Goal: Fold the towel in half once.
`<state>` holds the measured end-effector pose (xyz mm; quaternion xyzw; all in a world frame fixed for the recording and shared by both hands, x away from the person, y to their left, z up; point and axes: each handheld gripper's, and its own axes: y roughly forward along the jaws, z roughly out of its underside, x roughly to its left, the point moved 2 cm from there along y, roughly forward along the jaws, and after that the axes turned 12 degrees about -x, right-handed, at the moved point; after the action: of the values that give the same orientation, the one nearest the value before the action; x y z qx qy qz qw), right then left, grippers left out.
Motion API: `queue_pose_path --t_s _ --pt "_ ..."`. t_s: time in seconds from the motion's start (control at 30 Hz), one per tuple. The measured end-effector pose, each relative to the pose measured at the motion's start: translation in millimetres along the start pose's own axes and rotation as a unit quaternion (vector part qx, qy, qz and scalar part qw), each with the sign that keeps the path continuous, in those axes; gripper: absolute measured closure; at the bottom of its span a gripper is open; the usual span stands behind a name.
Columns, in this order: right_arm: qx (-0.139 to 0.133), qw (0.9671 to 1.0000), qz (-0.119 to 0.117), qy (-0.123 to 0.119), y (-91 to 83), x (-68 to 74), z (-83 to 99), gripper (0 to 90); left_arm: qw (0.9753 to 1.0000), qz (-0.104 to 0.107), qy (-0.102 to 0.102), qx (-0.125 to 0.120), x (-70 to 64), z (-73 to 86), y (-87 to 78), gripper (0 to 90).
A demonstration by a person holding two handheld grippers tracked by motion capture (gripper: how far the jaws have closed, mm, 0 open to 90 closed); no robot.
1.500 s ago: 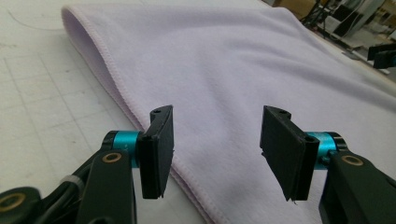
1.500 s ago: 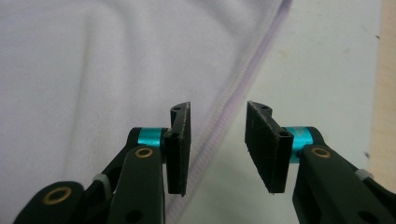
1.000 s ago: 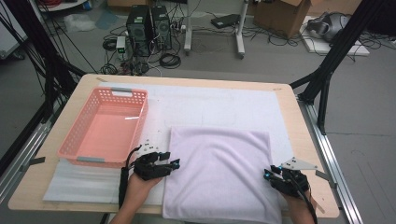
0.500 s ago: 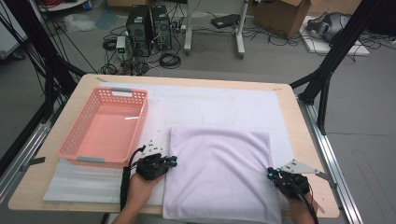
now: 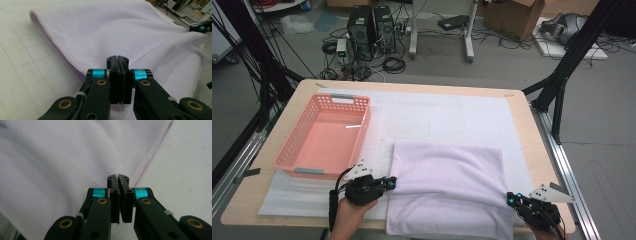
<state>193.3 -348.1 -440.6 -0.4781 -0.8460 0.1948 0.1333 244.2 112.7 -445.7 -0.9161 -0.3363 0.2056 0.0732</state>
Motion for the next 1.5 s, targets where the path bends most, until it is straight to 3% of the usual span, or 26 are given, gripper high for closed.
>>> queue_pose_path --t_s 0.23,0.33,0.4,0.47,0.5,0.6,0.73,0.83,0.9,0.97,1.1,1.17,1.23,1.3,1.5 --pt "0.017 0.9997 -0.017 -0.004 -11.3 8.4 10.0 88.1 0.9998 0.015 0.003 0.016 -5.7 8.7 -9.8 88.1" --pt "0.019 0.9996 -0.019 -0.003 -14.5 11.2 11.5 86.4 0.9996 0.027 0.002 0.007 -7.9 8.3 -10.7 86.6" --pt "0.009 0.9999 -0.011 0.005 -14.6 9.4 8.2 71.4 0.9998 0.018 0.001 -0.009 -6.2 5.0 -7.9 68.9" --pt "-0.011 0.9996 -0.007 0.024 -12.3 3.9 2.7 66.9 0.9997 0.003 0.006 -0.023 -2.3 -0.7 -1.5 53.5" --pt "-0.019 0.9994 0.0 0.028 -10.0 1.1 -0.6 65.3 0.9996 -0.001 0.005 -0.028 0.2 -4.3 2.4 49.9" --pt "-0.029 0.9993 0.011 0.021 2.8 -7.3 -9.7 64.8 0.9991 -0.015 0.014 -0.036 10.2 -15.9 17.1 46.4" --pt "-0.029 0.9992 0.024 0.012 28.9 -20.8 -23.9 66.9 0.9988 -0.015 0.014 -0.045 24.7 -29.6 39.4 46.1" --pt "-0.029 0.9994 0.014 0.012 49.7 -31.8 -33.6 81.5 0.9988 -0.029 0.02 -0.033 35.3 -33.6 54.0 45.2" --pt "-0.023 0.9997 0.002 0.012 63.9 -37.7 -38.2 85.2 0.9987 -0.036 0.02 -0.029 41.0 -35.4 61.5 45.1" --pt "-0.013 0.9998 0.006 0.016 78.1 -42.7 -41.2 85.1 0.9982 -0.044 0.02 -0.034 46.4 -34.9 67.2 45.1" --pt "0.024 0.9994 0.022 0.015 103.3 -54.8 -37.7 84.4 0.9975 -0.07 0.009 -0.008 59.7 -27.8 74.8 45.2" --pt "0.012 0.9994 0.022 0.022 106.2 -62.3 -34.2 84.8 0.9968 -0.08 -0.004 -0.005 63.3 -27.6 75.7 45.2" --pt "0.009 0.9986 0.04 0.032 104.1 -67.9 -34.3 85.6 0.9958 -0.092 -0.003 -0.008 64.0 -28.0 75.5 44.8" --pt "0.006 0.998 0.049 0.039 100.6 -68.3 -34.6 80.2 0.9939 -0.11 -0.002 -0.006 65.4 -28.2 75.9 41.9" --pt "-0.007 0.9959 0.059 0.068 94.6 -68.1 -34.1 50.5 0.9883 -0.15 -0.029 0.007 71.2 -27.8 78.2 39.0"
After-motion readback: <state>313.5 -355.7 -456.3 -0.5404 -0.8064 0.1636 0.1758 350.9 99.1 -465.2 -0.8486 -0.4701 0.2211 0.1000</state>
